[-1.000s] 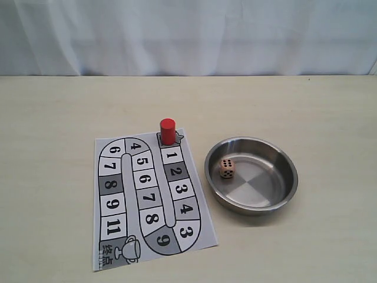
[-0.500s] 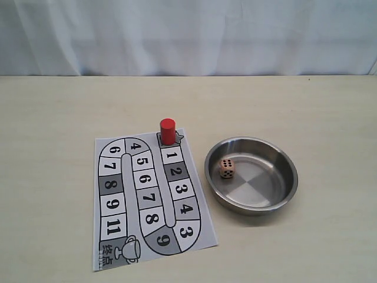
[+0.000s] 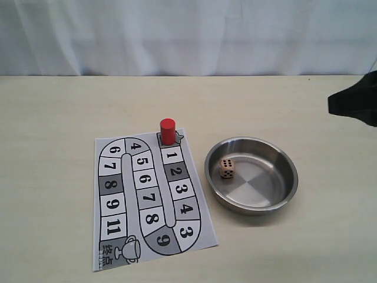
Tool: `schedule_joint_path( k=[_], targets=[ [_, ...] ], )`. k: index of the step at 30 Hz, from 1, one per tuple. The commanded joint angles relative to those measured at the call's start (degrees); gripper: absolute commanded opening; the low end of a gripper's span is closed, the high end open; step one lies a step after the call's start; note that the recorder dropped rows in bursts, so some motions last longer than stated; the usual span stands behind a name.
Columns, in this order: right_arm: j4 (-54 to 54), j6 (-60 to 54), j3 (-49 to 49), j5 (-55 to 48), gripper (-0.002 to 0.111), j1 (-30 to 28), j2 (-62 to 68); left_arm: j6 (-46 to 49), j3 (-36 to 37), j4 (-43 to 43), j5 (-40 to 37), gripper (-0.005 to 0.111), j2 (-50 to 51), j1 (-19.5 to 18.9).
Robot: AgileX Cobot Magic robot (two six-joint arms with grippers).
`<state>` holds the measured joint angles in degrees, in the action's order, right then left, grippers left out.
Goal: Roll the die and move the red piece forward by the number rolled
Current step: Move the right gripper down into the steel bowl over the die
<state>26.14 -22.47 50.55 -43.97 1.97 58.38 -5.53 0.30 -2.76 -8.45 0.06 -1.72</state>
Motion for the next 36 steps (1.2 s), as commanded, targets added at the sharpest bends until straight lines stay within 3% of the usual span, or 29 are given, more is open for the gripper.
schedule_joint_path(
  k=[1, 7, 13, 16, 21, 36],
  targets=[
    [-0.5, -0.8, 2.5, -0.8, 0.054, 3.1, 6.1, -0.2, -0.3, 0.2, 0.2, 0.0, -0.1, 0.4],
    [-11.1, 7.0, 2.7, 5.7, 0.054, 11.2, 12.6, -0.2, -0.3, 0.2, 0.3, 0.0, -0.1, 0.4],
    [-17.1, 7.9, 2.7, 13.7, 0.054, 17.6, 20.7, -0.2, -0.3, 0.2, 0.3, 0.0, -0.1, 0.4],
    [-16.6, 8.1, 2.7, 18.0, 0.055, 18.7, 24.8, -0.2, -0.3, 0.2, 0.3, 0.0, -0.1, 0.4],
    [-16.6, 8.1, 2.7, 21.3, 0.066, 18.9, 31.1, -0.2, -0.3, 0.2, 0.3, 0.0, -0.1, 0.4],
    [-9.9, 6.6, 2.7, 28.6, 0.063, 18.9, 43.2, -0.2, -0.3, 0.2, 0.2, 0.0, -0.1, 0.4]
  ],
)
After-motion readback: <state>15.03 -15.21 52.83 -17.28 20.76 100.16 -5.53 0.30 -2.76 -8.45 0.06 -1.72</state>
